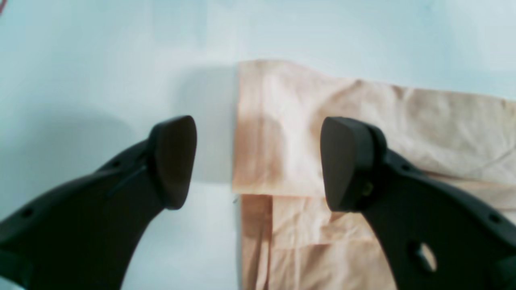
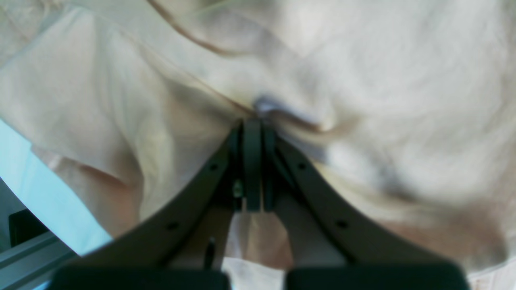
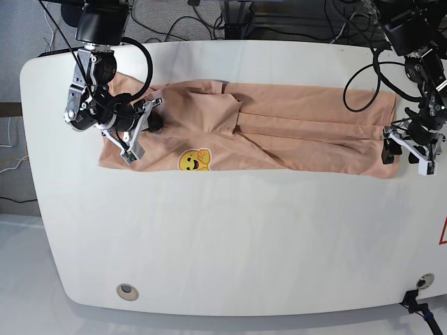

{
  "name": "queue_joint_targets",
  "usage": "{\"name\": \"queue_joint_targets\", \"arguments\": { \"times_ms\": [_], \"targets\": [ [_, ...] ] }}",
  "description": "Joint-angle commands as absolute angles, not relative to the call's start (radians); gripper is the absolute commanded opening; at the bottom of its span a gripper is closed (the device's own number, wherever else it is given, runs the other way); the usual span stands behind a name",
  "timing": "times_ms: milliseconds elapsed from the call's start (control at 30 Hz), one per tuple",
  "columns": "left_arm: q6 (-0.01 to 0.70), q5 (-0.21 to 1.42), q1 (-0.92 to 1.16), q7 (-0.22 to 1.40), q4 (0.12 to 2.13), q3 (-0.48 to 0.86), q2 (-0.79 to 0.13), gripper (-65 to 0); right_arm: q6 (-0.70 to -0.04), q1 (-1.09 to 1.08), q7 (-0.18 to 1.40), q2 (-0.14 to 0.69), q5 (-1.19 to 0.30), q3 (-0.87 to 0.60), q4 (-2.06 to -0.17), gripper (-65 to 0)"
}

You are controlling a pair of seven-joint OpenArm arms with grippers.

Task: Fold the T-shirt properly
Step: 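Grasp the strip ends with both grippers and straighten the shirt, then pull the strip end with the left gripper to flatten the shirt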

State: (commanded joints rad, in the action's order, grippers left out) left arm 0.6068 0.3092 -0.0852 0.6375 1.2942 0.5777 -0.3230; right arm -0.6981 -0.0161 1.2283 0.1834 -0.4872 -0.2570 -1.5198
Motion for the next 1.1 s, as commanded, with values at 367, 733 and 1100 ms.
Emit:
{"name": "queue_joint_targets", "arguments": {
  "times_ms": [367, 733, 1100],
  "targets": [
    [0.607, 0.309, -0.154, 0.634, 1.219, 0.544, -0.326, -19.6, -0.698, -0.016, 1.228, 0.183, -0.487, -0.257, -1.520, -65.0],
    [0.607, 0.309, -0.188, 0.552, 1.109, 0.476, -0.321, -19.6, -0.698, -0.012, 1.228, 0.183, -0.487, -0.257, -1.518, -65.0],
    [0.607, 0.312, -0.188, 0.552, 1.110, 0.479, -0.326, -63.5, -0.698, -0.013, 1.228, 0.182, -0.487, -0.257, -1.518, -65.0]
  ]
}}
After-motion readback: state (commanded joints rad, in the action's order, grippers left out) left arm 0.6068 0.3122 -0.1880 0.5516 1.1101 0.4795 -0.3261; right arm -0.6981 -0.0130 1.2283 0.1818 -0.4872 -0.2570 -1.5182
